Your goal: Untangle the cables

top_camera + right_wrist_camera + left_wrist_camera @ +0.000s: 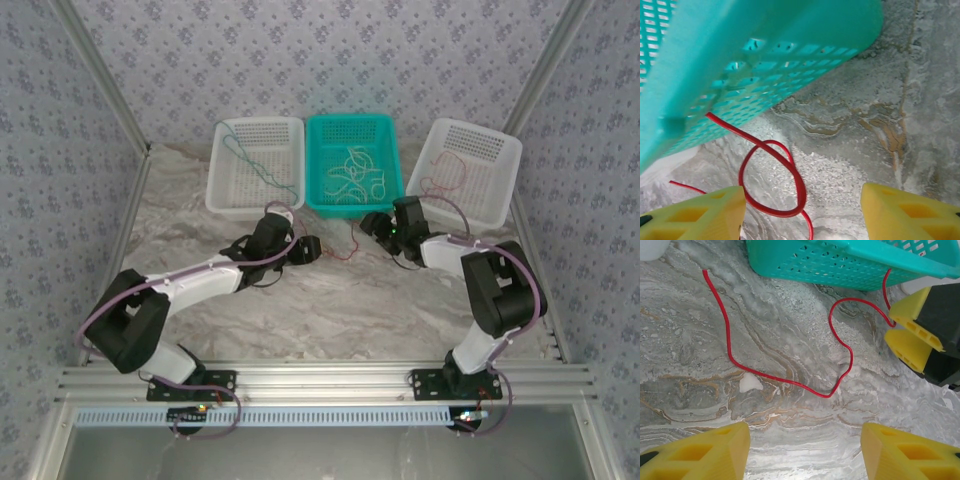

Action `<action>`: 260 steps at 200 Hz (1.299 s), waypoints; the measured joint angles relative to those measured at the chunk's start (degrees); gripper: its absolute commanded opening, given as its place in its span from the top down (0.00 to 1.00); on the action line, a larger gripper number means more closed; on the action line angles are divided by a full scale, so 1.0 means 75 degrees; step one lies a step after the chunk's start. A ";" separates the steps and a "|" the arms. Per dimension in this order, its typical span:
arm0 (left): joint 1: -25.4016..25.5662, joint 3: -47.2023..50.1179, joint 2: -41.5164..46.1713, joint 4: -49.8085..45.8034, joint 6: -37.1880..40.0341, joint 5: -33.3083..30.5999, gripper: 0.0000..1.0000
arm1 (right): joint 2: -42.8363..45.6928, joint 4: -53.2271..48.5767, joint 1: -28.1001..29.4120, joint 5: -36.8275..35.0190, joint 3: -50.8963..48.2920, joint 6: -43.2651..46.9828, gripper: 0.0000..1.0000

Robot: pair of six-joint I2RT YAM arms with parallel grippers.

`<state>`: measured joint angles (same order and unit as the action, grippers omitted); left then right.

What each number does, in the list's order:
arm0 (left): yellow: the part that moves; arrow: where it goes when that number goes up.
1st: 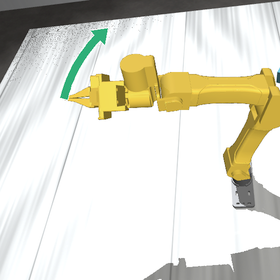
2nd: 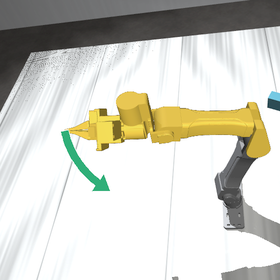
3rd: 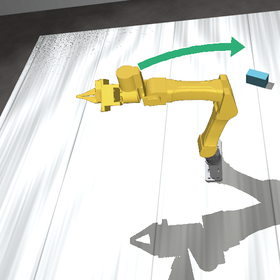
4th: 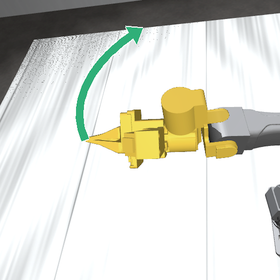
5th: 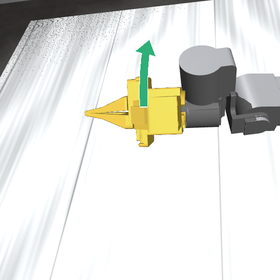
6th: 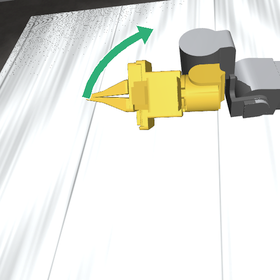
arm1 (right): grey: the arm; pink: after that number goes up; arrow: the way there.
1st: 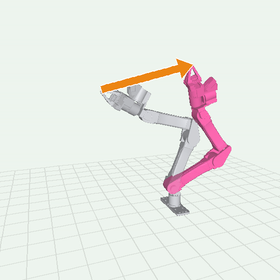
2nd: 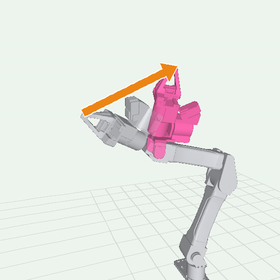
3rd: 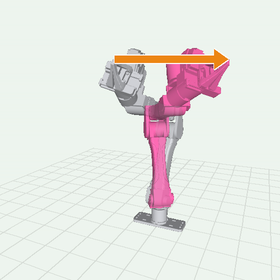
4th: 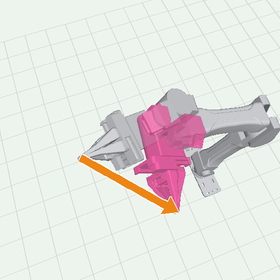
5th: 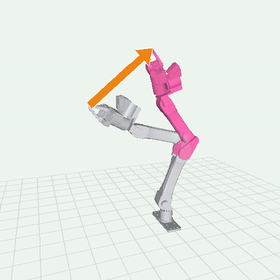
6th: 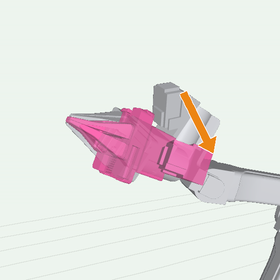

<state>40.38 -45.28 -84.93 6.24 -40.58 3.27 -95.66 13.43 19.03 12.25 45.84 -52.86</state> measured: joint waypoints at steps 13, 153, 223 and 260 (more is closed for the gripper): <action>-0.0032 0.0000 0.0000 0.0000 -0.0041 -0.0061 0.35 | 0.0000 0.0152 0.0029 0.0015 -0.0003 -0.0082 0.35; -0.0533 0.0000 -0.0373 0.0189 -0.0924 -0.0166 0.03 | 0.0163 0.1070 0.0163 0.0090 -0.0621 -0.0574 1.00; -0.0653 -0.0460 -0.1670 0.0090 -0.1160 -0.0055 0.32 | 0.1507 0.0256 0.0536 0.0154 -0.1192 -0.0638 1.00; -0.0621 -0.0504 -0.2075 0.0160 -0.1279 0.0029 0.71 | 0.1629 0.0017 0.0542 0.0143 -0.1259 -0.0641 1.00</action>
<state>35.73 -49.06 -100.49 7.44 -50.17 3.49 -83.44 13.56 23.09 13.32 36.40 -57.67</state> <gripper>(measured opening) 0.428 0.068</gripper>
